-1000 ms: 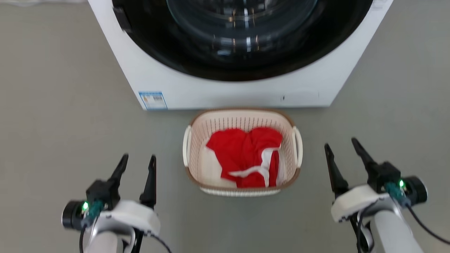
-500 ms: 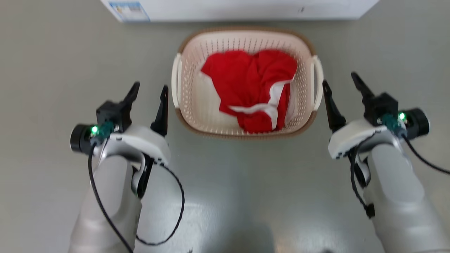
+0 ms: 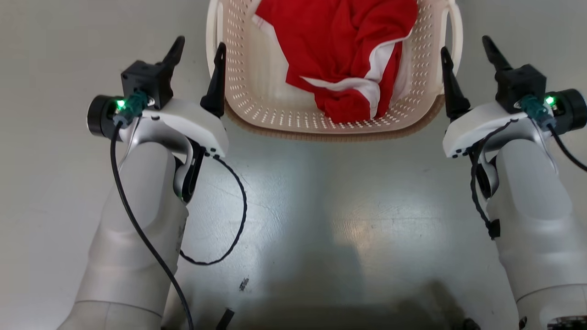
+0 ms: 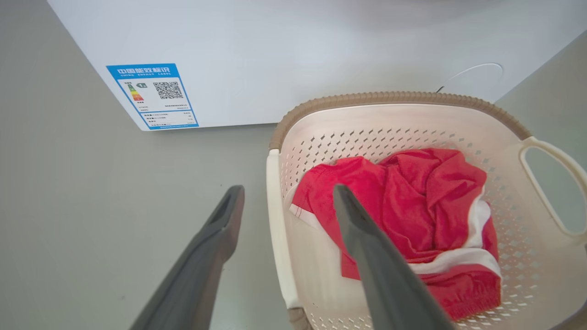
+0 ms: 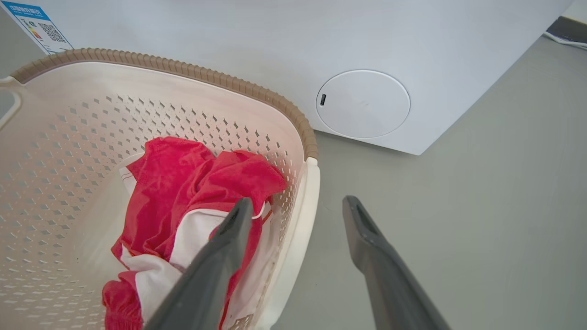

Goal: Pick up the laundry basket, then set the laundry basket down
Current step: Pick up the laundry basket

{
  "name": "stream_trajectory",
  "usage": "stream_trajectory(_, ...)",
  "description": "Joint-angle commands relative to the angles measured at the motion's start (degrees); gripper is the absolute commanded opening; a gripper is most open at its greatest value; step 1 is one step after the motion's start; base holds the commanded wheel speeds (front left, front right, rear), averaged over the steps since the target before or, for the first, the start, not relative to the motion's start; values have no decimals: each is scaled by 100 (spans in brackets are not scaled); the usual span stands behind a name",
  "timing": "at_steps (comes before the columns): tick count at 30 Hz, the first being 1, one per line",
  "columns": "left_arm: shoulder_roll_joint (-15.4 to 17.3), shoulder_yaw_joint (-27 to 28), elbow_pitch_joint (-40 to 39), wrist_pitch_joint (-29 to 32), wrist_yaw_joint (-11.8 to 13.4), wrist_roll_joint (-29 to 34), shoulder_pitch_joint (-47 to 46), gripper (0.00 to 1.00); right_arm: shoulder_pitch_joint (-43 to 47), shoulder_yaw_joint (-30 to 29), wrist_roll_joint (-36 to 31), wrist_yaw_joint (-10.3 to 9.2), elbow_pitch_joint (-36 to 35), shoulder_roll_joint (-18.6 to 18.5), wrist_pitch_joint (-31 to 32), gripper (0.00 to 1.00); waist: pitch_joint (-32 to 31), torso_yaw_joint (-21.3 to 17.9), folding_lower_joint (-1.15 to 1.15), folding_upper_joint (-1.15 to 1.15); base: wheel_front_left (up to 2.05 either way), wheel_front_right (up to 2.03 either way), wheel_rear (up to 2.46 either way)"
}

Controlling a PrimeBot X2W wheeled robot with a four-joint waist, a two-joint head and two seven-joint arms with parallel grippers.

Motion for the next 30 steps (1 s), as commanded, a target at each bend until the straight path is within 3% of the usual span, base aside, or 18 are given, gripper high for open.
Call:
stream_trajectory(1,120,125,-55,-35,45,14,-35,100,9,58,-53,35,-11,67,-61,100,153,-16,0,0,0,0,0)
stream_trajectory(16,120,332,235,-35,13,14,-215,100,-77,91,33,35,40,67,-61,100,364,-88,0,0,0,0,0)
stream_trajectory(30,120,194,689,-35,-46,195,-696,100,-377,196,217,35,365,67,-61,100,692,-114,0,0,0,0,0)
